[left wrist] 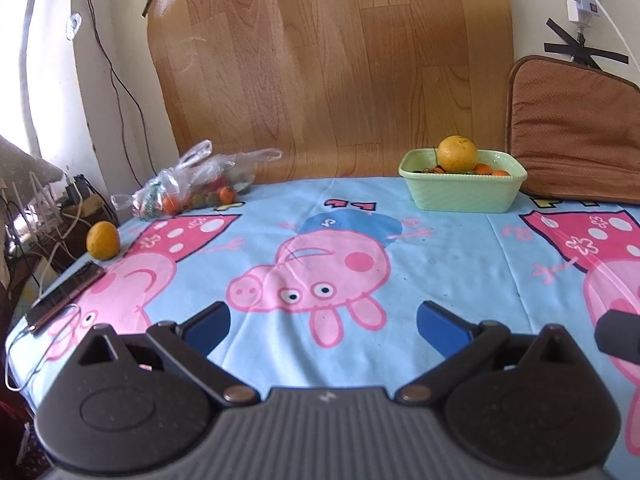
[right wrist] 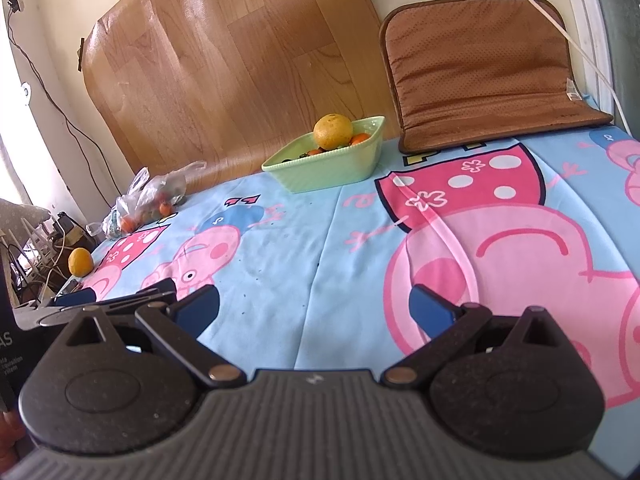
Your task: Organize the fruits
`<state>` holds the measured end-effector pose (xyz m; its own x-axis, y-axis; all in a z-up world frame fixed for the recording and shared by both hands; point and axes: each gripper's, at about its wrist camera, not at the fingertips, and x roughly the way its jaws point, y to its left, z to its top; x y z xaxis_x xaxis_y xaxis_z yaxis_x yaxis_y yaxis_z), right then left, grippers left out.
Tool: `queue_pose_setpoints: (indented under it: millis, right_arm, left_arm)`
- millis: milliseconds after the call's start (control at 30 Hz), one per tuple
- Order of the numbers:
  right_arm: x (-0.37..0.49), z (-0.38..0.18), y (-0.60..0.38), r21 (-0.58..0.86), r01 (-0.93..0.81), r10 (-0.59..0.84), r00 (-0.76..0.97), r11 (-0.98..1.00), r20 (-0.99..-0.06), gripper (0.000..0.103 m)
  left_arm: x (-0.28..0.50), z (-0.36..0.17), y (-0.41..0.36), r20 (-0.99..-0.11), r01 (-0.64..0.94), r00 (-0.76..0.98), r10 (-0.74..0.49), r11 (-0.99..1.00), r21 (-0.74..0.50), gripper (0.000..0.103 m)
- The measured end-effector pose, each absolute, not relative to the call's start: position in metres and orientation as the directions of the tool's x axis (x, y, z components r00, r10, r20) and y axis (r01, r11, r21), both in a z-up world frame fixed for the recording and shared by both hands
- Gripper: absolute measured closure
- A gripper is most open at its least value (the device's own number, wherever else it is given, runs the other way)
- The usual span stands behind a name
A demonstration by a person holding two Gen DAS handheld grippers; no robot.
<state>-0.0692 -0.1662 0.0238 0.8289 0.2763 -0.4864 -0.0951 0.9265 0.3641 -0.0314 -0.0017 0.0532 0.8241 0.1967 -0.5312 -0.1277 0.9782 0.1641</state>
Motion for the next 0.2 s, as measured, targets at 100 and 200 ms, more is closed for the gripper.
queue_pose_setpoints:
  millis: [100,200]
  right_arm:
    - [-0.0694,0.0238,-0.1660,0.362,-0.095,0.275,0.829,0.927,-0.487,0.001]
    - [-0.0694,0.0228,-0.1664,0.360,-0.093,0.272,0.830,0.928,-0.487,0.001]
  left_arm:
    - [-0.0321,0.0527,-0.0012,-0.543,-0.101,0.824,0.162,0.985,0.140,0.000]
    - [-0.0337,0.0524,-0.0035,-0.541,-0.082,0.829,0.142,0.988,0.134,0.000]
